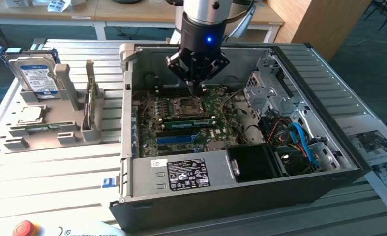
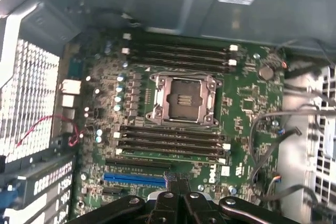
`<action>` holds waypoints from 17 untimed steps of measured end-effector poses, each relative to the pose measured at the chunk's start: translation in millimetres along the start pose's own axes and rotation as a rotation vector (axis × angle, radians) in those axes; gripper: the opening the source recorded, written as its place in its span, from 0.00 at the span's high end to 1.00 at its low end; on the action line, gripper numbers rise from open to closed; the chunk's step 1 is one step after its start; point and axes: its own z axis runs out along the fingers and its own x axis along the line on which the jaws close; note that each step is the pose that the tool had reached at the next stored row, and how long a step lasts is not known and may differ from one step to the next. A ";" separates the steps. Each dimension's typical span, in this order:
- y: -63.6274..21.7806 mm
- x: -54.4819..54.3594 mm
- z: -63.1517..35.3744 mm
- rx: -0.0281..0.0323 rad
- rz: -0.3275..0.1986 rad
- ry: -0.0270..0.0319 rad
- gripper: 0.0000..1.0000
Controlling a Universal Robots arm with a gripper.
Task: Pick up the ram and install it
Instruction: 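Press down the ram until it locks into place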
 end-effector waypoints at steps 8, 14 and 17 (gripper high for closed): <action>0.0 0.0 0.0 0.0004 0.022 -0.0012 0.89; 0.0 0.0 0.0 0.0003 0.019 -0.0010 0.89; 0.0 -0.8 0.1 0.0002 0.019 -0.0010 0.89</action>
